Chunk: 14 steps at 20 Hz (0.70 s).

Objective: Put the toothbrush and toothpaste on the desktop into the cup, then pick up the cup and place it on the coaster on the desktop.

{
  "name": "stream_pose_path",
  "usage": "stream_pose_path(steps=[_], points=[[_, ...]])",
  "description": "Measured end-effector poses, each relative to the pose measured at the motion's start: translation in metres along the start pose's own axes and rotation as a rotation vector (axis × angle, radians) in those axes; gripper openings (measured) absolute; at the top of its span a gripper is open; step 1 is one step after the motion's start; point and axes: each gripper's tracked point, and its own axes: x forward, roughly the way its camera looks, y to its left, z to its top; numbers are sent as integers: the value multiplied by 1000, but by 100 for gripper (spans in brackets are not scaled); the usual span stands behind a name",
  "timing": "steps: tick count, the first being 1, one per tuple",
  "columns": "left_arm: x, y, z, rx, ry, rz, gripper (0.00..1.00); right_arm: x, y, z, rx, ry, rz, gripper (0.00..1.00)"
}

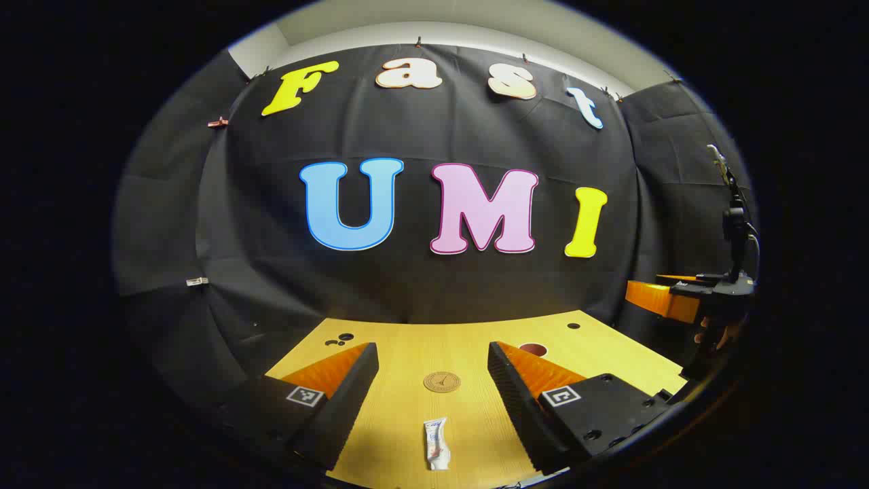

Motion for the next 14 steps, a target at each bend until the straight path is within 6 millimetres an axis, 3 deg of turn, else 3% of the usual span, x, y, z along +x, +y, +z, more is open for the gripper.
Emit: stream_pose_path(steps=[8, 14], points=[[7, -2, -2, -15, 5, 14, 100, 6, 1, -4, -1, 21, 41, 97], [15, -9, -3, -20, 12, 18, 100, 23, 4, -9, 0, 39, 81, 97]])
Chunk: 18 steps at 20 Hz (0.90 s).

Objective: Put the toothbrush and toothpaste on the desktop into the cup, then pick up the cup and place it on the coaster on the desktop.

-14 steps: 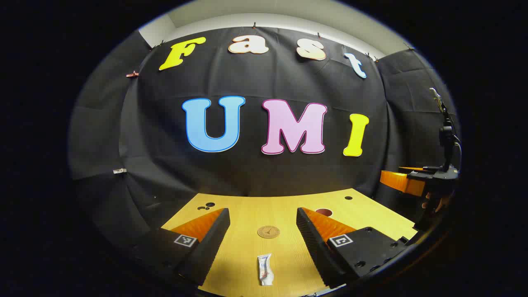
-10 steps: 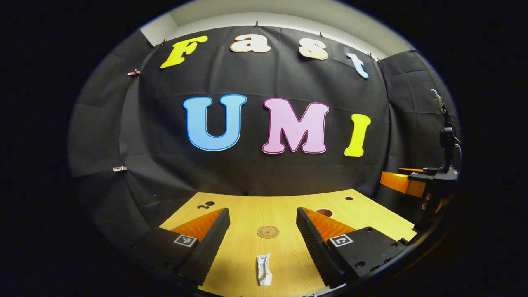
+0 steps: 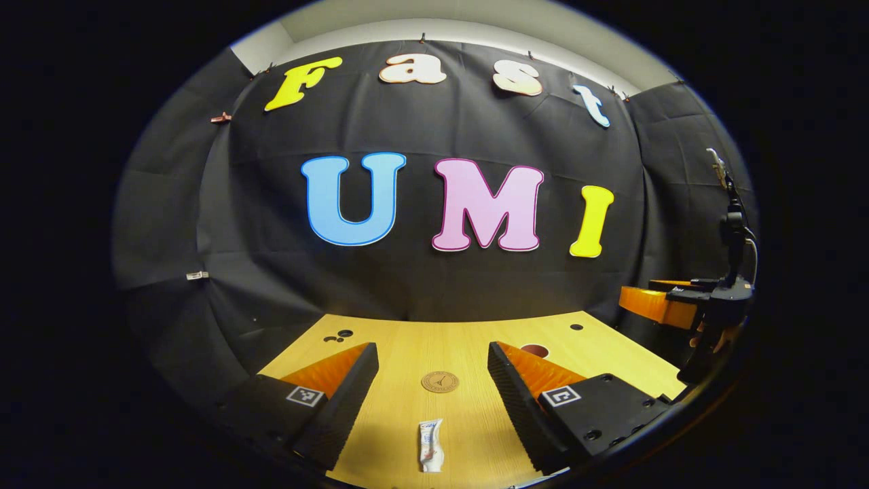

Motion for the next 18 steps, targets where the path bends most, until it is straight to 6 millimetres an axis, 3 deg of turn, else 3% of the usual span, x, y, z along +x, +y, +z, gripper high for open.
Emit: stream_pose_path(steps=[9, 12, 16, 18], points=[[20, 1, -2, -14, 16, 50, 100, 23, -9, -22, 0, 54, 37, 98], [23, -2, -2, -12, 27, -3, 100, 23, -10, -17, 46, 52, 7, 98], [35, 3, -30, -27, 108, -39, 100, 25, -5, -26, 45, 73, 16, 98], [45, 4, -58, -17, 170, -49, 100, 27, -6, -31, 37, 86, 25, 98]])
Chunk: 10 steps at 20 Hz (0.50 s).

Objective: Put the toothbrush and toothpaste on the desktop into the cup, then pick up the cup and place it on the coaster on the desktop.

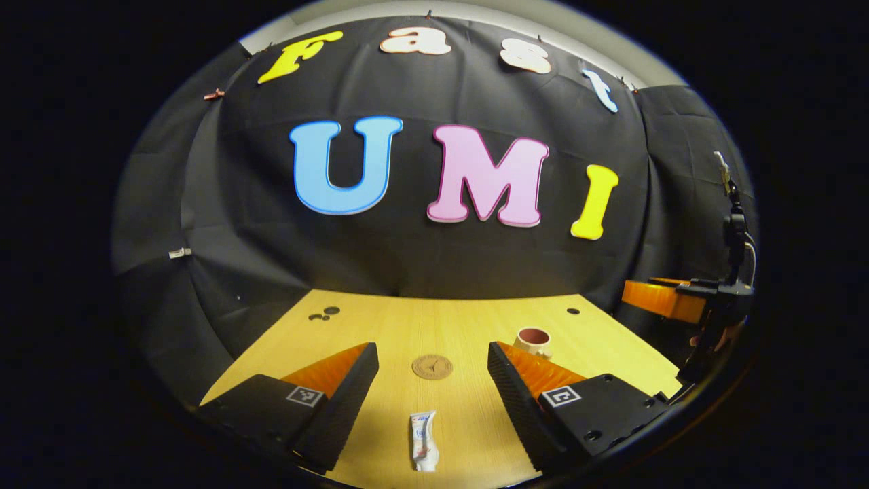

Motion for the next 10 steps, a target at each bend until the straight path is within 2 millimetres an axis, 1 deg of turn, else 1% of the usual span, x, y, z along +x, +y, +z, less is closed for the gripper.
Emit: stream_pose_path(steps=[3, 8, 10], points=[[17, 5, -40, 49, 96, 6, 100, 6, -4, -6, -10, 16, 16, 98], [41, -5, -114, 52, 278, -6, 100, 21, -17, -23, -20, 66, 41, 98], [49, -7, -140, 62, 347, -4, 99, 26, -22, -32, -19, 90, 46, 98]])
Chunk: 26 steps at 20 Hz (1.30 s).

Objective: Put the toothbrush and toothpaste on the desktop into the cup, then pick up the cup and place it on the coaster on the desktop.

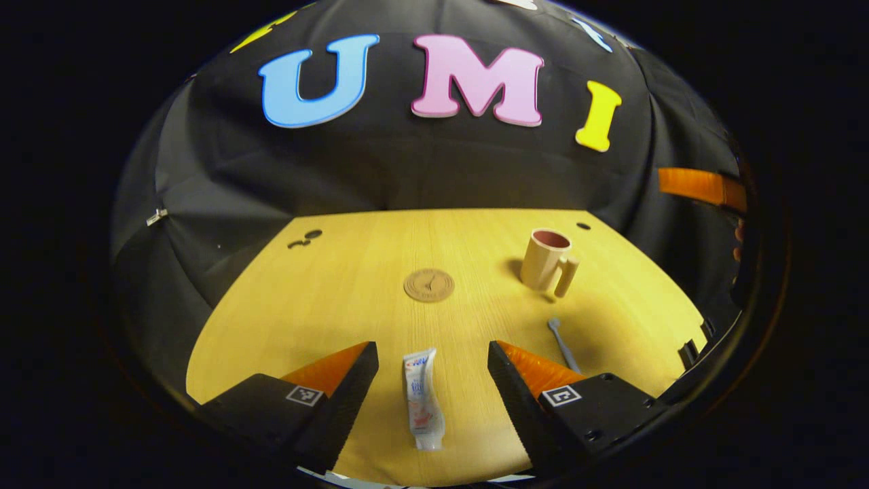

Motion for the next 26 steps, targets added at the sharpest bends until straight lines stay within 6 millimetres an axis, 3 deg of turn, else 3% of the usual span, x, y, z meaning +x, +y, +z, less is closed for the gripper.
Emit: stream_pose_path(steps=[8, 12, 16, 17, 18, 19, 22, 26], points=[[57, 9, -66, -75, 228, 42, 98, 12, -20, -31, 3, 86, 22, 98], [67, 21, -78, -92, 267, 65, 95, 13, -21, -43, 2, 121, 29, 97], [67, 19, -81, -52, 298, 53, 80, 12, -16, -56, 12, 154, 36, 96], [68, 17, -80, -48, 298, 49, 66, 12, -15, -59, 15, 163, 36, 96], [66, 15, -80, -44, 307, 56, 70, 13, -14, -62, 20, 171, 36, 97], [69, 15, -81, -39, 311, 60, 53, 15, -13, -67, 25, 183, 37, 97], [67, 12, -81, -29, 317, 87, 47, 14, -7, -81, 39, 233, 37, 92], [66, 10, -77, -21, 304, 108, 30, 14, -6, -98, 45, 271, 35, 99]])
